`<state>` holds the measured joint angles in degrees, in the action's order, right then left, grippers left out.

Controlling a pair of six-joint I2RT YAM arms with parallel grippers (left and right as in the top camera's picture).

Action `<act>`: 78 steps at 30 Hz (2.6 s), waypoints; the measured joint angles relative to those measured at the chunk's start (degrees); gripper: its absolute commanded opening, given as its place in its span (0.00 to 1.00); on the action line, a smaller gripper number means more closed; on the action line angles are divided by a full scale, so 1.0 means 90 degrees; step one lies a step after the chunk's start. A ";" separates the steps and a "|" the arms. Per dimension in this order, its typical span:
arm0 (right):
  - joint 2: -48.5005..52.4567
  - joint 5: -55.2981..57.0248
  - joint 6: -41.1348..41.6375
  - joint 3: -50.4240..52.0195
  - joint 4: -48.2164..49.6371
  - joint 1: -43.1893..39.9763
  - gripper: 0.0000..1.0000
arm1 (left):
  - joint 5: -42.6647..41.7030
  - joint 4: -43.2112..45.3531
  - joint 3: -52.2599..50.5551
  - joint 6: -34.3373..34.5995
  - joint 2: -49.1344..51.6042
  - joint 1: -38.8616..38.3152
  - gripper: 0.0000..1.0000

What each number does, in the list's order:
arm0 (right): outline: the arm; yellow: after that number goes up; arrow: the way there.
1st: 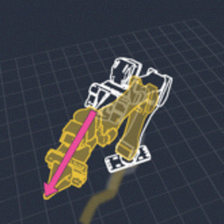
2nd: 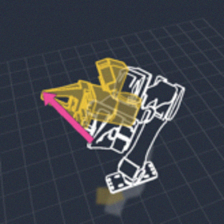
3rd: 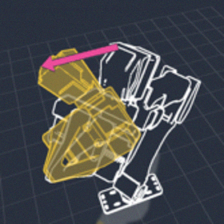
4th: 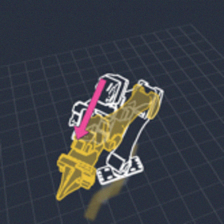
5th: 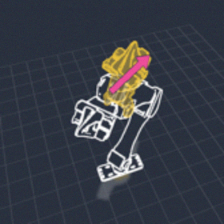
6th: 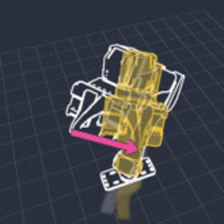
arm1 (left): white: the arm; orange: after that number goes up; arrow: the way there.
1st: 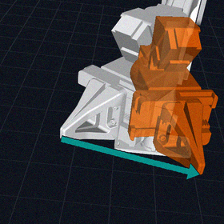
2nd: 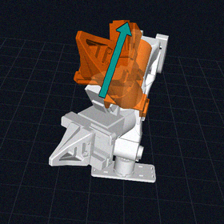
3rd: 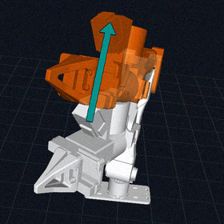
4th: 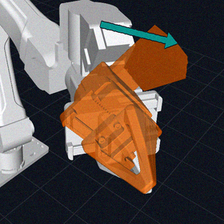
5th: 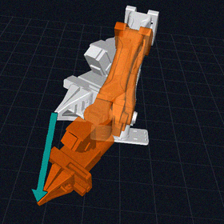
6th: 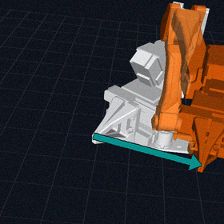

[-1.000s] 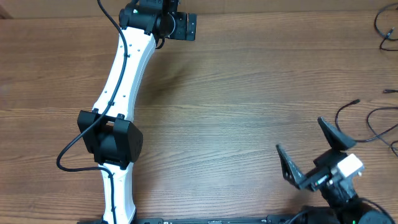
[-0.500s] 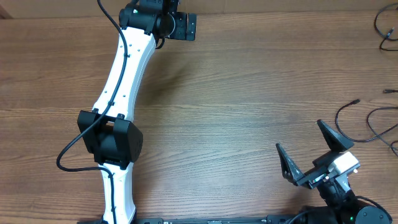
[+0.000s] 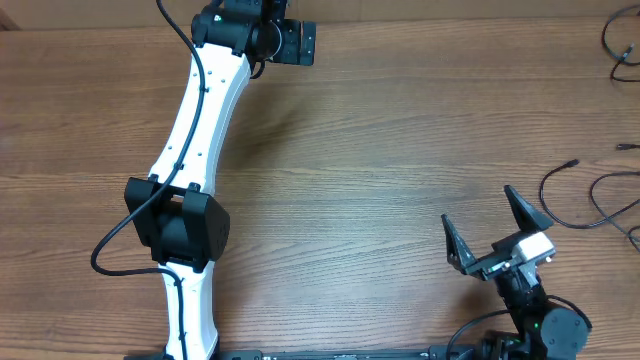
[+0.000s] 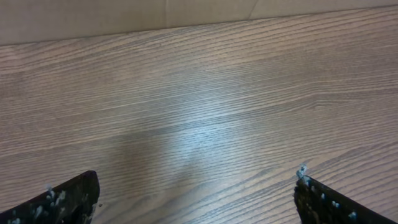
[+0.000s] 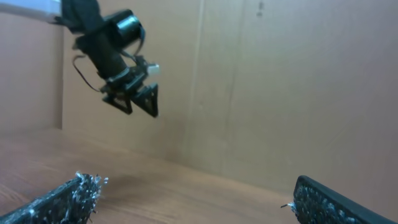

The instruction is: Untangle cables

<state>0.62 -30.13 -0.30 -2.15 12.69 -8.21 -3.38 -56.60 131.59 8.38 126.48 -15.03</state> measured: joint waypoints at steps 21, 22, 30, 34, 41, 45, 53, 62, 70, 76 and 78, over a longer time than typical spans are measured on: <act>0.0000 0.2671 0.1061 0.0124 -0.1916 0.0000 1.00 | 0.0000 -0.0002 0.0000 0.0000 0.0000 0.0000 1.00; 0.0000 0.2688 0.1098 0.0124 -0.1914 0.0000 1.00 | 0.0000 0.0000 0.0000 0.0000 0.0000 0.0000 1.00; 0.0002 0.2735 0.1200 0.0124 -0.1914 0.0000 1.00 | 0.0000 -0.0002 0.0000 0.0000 0.0000 0.0000 1.00; 0.0002 0.2735 0.1202 0.0124 -0.1916 0.0000 1.00 | 0.0000 -0.0002 0.0000 0.0000 0.0000 0.0000 1.00; 0.0000 0.2737 0.1200 0.0124 -0.1914 0.0000 1.00 | 0.0000 -0.0002 0.0000 0.0000 0.0000 0.0000 1.00; 0.0000 0.2735 0.1200 0.0124 -0.1914 0.0000 1.00 | 0.0012 -0.0032 0.0000 0.0000 0.0000 0.0000 1.00; 0.0000 0.2737 0.1202 0.0124 -0.1916 0.0000 1.00 | 0.0444 0.0233 0.0000 -0.0002 0.0000 0.0000 1.00; 0.0000 0.2737 0.1200 0.0124 -0.1923 0.0000 1.00 | 0.1314 0.0877 -0.1885 -0.0294 -0.1826 0.0260 1.00; 0.0000 0.2737 0.1205 0.0121 -0.1921 -0.0002 1.00 | 0.1503 0.2028 -0.5416 -0.0311 -0.5136 0.0930 1.00; 0.0000 0.2737 0.1202 0.0124 -0.1914 -0.0002 1.00 | 0.1498 0.3434 -0.7980 -0.0262 -0.7169 0.0918 1.00; 0.0000 0.2737 0.1200 0.0124 -0.1919 0.0000 1.00 | 0.1501 0.3869 -0.8811 -0.0134 -0.7890 0.0918 1.00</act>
<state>0.62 -5.50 10.50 -1.04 -4.58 -8.21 10.13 -21.78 52.29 7.18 55.46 -6.76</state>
